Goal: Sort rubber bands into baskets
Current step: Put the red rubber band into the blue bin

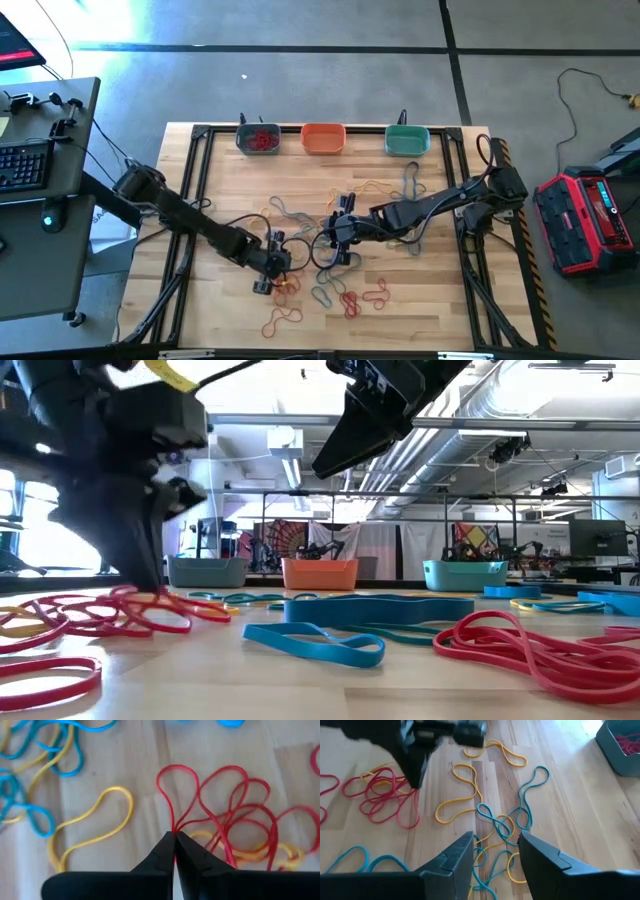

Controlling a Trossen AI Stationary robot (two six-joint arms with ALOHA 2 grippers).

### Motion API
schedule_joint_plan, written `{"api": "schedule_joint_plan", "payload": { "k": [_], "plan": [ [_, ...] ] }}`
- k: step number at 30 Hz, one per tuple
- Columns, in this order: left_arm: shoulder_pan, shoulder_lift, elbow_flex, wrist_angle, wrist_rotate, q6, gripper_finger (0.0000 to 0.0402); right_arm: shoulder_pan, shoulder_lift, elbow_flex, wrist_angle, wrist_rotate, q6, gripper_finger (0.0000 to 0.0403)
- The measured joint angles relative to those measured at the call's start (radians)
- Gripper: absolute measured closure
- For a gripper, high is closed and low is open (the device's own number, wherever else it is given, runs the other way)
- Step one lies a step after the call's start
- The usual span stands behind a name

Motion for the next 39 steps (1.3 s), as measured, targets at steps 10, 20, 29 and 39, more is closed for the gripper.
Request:
{"api": "schedule_joint_plan", "payload": {
  "k": [10,20,29,39],
  "plan": [
    [0.031,-0.18,0.047,-0.122,-0.004,0.034,0.0401,0.0,0.0,0.0,-0.012,0.002,0.0,0.0259],
    [0.044,-0.405,0.049,-0.188,-0.057,0.03,0.0401,0.0,0.0,0.0,-0.013,0.003,0.003,0.0259],
    [-0.058,-0.484,0.049,-0.397,-0.028,-0.139,0.0401,0.0,0.0,0.0,-0.021,0.003,0.023,0.0259],
    [-0.207,-0.433,-0.02,-0.477,-0.021,-0.396,0.0384,0.0,0.0,0.0,-0.013,0.003,0.019,0.0259]
  ]
}}
